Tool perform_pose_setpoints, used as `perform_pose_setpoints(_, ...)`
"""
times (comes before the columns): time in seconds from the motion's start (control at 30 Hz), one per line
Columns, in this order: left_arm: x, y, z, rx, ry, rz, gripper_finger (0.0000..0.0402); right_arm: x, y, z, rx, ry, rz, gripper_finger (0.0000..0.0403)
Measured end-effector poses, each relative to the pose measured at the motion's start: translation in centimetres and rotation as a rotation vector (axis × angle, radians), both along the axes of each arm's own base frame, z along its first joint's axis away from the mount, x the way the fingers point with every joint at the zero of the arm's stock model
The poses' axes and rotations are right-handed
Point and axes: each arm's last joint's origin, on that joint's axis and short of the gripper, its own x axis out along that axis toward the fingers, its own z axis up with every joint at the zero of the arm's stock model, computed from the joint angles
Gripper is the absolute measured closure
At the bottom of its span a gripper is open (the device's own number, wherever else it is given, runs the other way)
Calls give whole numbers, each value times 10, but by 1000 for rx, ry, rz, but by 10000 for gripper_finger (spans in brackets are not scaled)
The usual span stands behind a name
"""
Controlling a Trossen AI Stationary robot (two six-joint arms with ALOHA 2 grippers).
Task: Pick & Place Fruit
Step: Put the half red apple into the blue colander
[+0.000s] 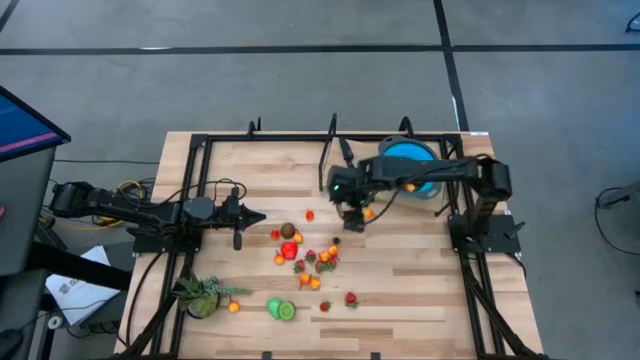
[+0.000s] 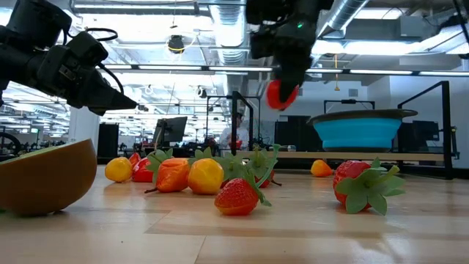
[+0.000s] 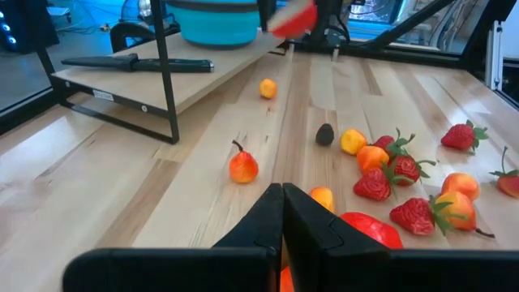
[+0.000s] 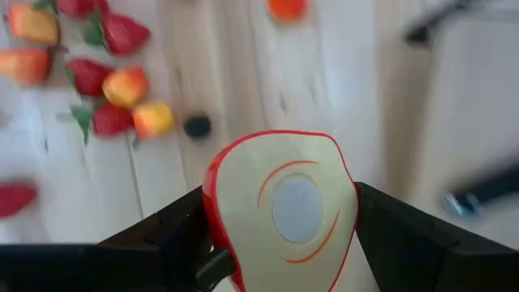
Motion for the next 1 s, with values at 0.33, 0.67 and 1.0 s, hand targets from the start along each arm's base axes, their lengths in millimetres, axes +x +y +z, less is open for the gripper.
perform_pose_setpoints(0.33, 0, 0, 0, 0, 0, 0, 401, -60, -57, 29, -94, 230, -213, 144)
perform_pose_setpoints(0.67, 0, 0, 0, 0, 0, 0, 401, -94, -128, 23, -135, 341, -517, 160)
perform_pose_setpoints(1.0, 0, 0, 0, -1, 0, 0, 401, -109, -153, 21, -120, 345, -575, 171)
